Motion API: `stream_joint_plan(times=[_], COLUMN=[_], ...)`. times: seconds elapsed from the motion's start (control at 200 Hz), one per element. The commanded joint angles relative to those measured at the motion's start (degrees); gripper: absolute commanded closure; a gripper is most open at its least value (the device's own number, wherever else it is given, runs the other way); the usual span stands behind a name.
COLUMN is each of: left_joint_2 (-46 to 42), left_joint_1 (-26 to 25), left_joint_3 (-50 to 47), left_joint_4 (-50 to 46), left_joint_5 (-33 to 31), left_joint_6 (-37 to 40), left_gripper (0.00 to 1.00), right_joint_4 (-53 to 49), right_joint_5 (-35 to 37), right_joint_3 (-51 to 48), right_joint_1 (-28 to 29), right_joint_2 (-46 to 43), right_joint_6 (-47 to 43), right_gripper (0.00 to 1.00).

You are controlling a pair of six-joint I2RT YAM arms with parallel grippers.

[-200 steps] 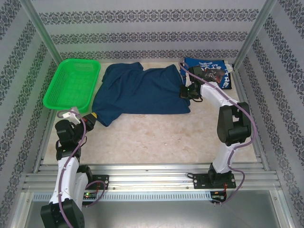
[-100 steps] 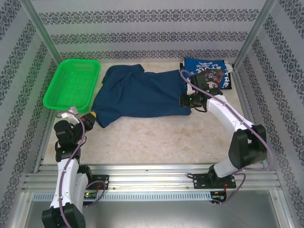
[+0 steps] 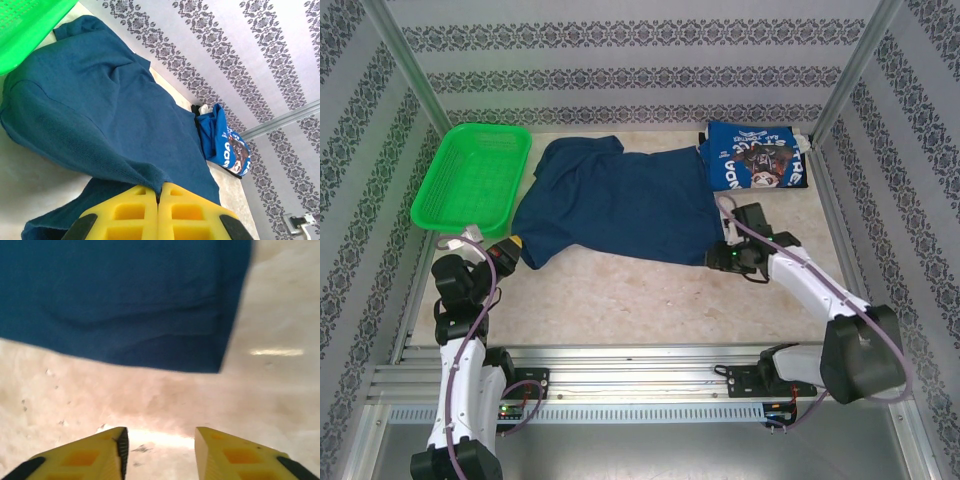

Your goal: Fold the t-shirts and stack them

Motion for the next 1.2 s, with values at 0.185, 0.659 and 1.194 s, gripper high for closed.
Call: stream_joint_plan(times=[0.185, 0.659, 1.194], left_joint_2=[-1.07, -1.60, -1.77], left_joint_1=[-0.38, -0.38, -0.38], left_joint_3=[0.88, 1.16, 2.62], left_joint_4=[-1.73, -3.02, -4.04], left_joint_5=[-0.20, -0.40, -0.49], left_joint_6=[1.64, 2.80, 2.95], left_gripper=[1.00, 1.00, 1.00], right_joint_4=[9.03, 15.48, 17.37], right_joint_5=[-9.97, -11.17, -10.64], right_joint_3=[1.61, 6.33, 8.36], right_joint_1=[-7.36, -7.83, -7.73], right_joint_2=[10.64, 22.50, 22.33], right_joint_6=[-0.23, 2.84, 2.68], right_gripper=[0.52, 0.59, 1.00])
